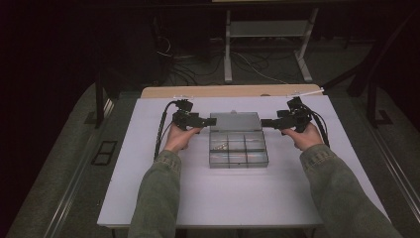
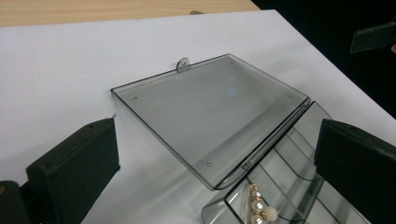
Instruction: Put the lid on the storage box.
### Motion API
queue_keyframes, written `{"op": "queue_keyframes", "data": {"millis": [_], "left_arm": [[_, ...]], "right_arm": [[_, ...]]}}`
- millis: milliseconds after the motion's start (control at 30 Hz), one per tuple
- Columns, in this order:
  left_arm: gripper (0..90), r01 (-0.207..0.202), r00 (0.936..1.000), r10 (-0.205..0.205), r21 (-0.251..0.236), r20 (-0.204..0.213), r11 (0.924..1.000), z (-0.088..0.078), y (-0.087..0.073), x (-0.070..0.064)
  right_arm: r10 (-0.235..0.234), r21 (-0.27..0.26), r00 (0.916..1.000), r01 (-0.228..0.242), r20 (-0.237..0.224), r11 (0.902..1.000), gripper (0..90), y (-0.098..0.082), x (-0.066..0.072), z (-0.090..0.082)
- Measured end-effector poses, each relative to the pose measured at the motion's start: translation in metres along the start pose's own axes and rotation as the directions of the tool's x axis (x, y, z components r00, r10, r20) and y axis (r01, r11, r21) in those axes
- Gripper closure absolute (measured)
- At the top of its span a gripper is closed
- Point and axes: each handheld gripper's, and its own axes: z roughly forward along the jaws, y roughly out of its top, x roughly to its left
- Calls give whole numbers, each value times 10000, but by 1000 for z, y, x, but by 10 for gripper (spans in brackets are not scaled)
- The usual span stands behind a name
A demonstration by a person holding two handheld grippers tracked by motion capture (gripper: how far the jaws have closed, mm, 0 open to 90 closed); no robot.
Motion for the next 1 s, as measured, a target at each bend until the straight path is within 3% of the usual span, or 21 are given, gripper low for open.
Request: {"op": "queue_keyframes", "data": {"millis": [300,533,767,1000], "left_arm": [[0,578,9983,-580,-209,-95,9981,8,-6,10],[0,659,9978,-658,3,-91,9978,17,-10,10],[0,993,9950,-994,167,34,9949,24,-13,12],[139,1229,9924,-1231,-224,-61,9922,28,-18,13]], "right_arm": [[398,-163,9992,-398,11,9991,7,-3,-12,15],[540,-146,9985,-539,24,9984,7,-7,-19,30],[882,-11,9960,-882,108,9961,7,-12,-25,46],[1029,132,9942,-1034,324,9946,13,-18,-28,61]]}}
